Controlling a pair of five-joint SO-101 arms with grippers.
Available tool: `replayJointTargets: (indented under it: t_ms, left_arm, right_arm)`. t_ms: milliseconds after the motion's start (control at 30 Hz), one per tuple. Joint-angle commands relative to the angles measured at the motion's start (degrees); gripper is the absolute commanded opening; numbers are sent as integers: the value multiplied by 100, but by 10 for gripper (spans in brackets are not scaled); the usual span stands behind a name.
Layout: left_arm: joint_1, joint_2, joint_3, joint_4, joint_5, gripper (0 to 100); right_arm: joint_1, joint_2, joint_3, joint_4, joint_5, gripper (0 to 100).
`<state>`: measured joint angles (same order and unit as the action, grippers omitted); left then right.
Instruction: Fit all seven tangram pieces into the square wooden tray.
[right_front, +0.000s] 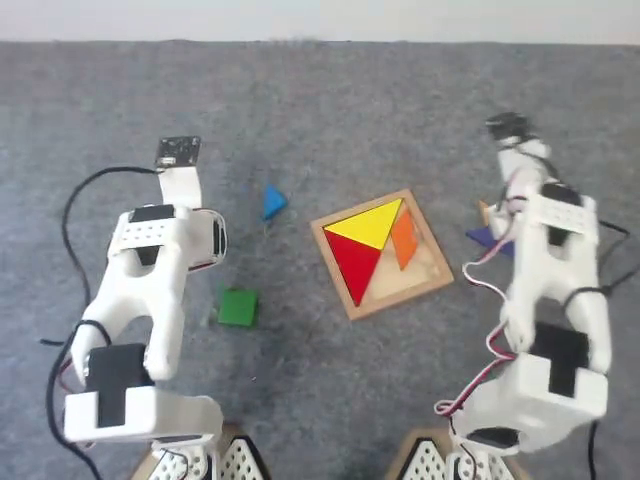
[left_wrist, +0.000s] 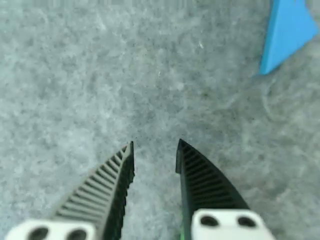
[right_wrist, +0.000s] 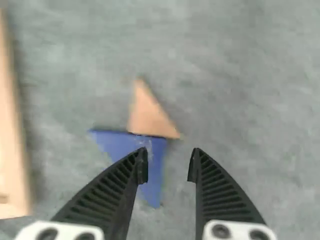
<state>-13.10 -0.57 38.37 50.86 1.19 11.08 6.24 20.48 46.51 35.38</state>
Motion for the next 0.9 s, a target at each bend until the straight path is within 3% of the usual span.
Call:
replayJointTargets:
  t_ms: [0,433,867]
  left_arm:
    - [-35,-299,-22,-202,53,130]
    - [-35,-299,-13,-202,62,130]
    - [-35,-299,-13,-202,62,130]
  right_arm:
    - [-303,48,-554,171,246,144]
    - [-312,1253,-1310,-22,281,147]
    - [-418,2044,-2119,629,492,148]
